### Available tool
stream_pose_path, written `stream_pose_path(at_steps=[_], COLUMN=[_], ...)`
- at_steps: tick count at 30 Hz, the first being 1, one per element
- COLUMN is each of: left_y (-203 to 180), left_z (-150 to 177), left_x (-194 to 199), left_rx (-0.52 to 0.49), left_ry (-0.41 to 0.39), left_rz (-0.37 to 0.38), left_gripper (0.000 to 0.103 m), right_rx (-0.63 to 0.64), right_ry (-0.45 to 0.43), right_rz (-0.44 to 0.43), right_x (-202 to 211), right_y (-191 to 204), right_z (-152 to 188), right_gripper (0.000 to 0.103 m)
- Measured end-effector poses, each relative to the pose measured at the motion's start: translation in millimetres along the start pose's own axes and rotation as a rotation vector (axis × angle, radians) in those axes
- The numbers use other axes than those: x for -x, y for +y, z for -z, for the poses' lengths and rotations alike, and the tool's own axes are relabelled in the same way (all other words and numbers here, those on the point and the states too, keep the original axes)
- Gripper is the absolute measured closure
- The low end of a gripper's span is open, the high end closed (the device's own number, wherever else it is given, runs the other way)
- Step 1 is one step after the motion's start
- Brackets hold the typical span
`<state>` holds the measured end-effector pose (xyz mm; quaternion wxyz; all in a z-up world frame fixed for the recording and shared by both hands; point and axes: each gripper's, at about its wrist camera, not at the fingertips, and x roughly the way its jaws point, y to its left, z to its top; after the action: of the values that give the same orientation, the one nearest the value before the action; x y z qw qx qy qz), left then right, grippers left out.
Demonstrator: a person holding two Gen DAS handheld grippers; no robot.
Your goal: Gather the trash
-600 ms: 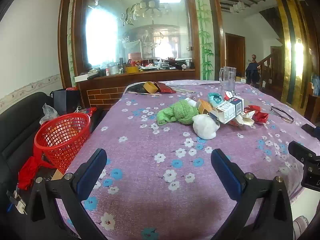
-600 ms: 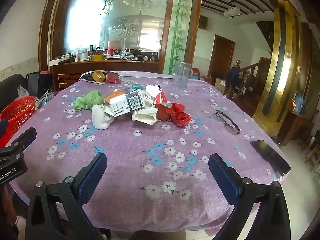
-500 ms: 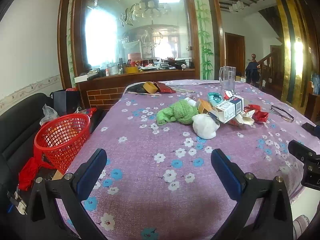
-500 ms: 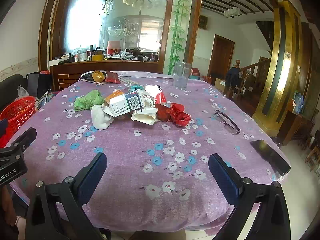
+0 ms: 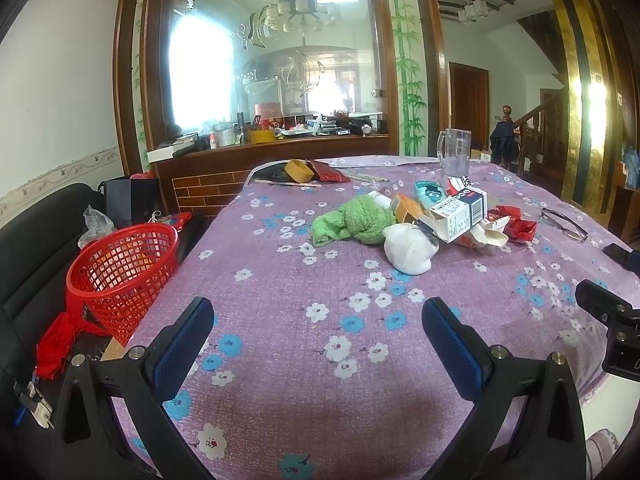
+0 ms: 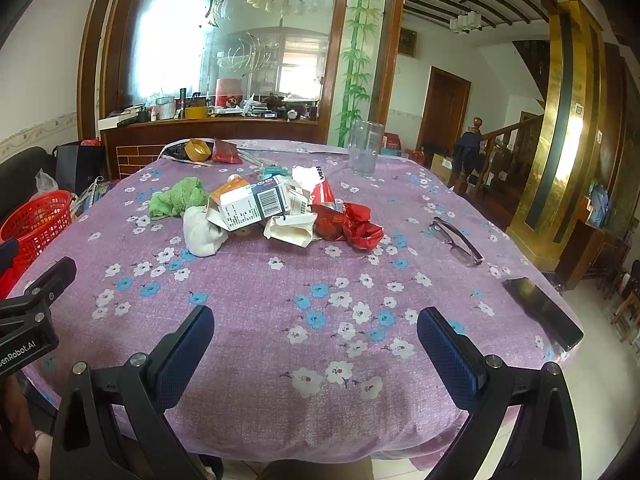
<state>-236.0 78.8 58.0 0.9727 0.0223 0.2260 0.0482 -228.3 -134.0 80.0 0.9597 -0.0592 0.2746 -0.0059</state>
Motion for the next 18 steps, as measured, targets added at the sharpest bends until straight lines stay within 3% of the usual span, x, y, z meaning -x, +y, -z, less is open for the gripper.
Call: stream_pose_path(at_steps=[18], left_y=[0.5], left_z=[1.1], left_x=[-2.1], left_rx=[0.003], left_ry=[0.01], left_rz=[0.002], left_gripper=[0.0], right_rx=[-0.002], right_ry=[0.027], right_rz=[-0.004], right_x=[-3.8], right_y=[0.7], right_z=[2.7], right_gripper=[0.002])
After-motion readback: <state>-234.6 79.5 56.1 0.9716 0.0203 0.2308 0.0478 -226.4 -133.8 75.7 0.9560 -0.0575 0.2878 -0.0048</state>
